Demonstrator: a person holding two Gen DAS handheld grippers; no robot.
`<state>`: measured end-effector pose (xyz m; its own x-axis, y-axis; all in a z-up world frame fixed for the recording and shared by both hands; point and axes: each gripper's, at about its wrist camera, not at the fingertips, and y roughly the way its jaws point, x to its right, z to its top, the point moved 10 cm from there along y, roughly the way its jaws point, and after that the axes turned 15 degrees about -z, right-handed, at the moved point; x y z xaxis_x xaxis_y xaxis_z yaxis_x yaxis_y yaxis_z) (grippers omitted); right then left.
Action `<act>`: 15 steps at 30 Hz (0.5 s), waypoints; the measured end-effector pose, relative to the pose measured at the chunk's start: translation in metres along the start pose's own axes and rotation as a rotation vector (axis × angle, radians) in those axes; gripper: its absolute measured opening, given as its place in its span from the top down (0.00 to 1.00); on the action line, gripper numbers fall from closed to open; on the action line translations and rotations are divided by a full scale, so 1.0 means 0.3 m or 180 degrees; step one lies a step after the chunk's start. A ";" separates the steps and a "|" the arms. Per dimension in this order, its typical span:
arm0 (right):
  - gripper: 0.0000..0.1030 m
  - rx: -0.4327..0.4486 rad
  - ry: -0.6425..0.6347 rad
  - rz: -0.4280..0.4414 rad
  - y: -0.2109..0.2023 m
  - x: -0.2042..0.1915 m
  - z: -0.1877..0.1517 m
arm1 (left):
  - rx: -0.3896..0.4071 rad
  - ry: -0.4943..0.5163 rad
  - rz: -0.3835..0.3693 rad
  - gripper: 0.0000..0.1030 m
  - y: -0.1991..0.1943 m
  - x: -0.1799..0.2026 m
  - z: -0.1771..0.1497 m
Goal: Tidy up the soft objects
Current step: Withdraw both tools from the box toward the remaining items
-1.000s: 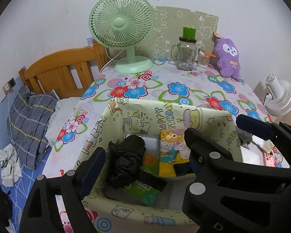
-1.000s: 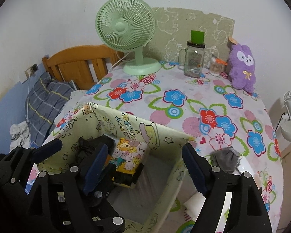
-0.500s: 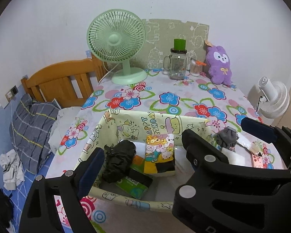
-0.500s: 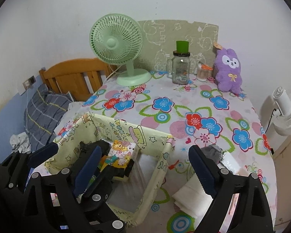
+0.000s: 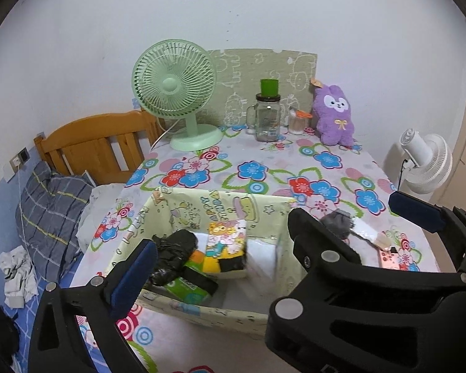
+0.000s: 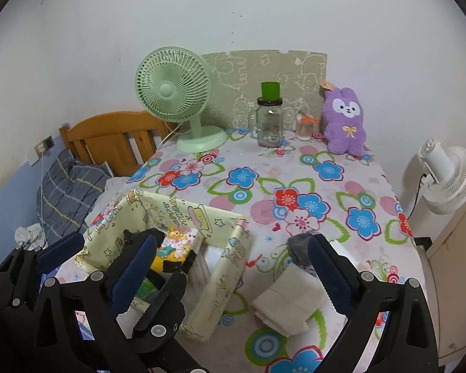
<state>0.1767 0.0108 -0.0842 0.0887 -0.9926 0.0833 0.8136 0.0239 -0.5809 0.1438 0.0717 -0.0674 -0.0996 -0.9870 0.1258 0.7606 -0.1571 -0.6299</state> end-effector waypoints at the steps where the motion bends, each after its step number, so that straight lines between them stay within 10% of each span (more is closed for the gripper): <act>1: 0.03 0.0005 0.0012 -0.0003 -0.004 0.011 -0.002 | 0.0001 0.0007 -0.0009 0.00 0.000 0.012 0.000; 15: 0.03 0.0063 0.0169 -0.0187 -0.047 0.183 -0.030 | 0.0004 0.0084 -0.0158 0.00 0.012 0.174 -0.009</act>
<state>0.1649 -0.0450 -0.0786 0.0102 -0.9972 0.0735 0.8278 -0.0328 -0.5601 0.1396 0.0195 -0.0652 -0.1541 -0.9786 0.1366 0.7550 -0.2059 -0.6225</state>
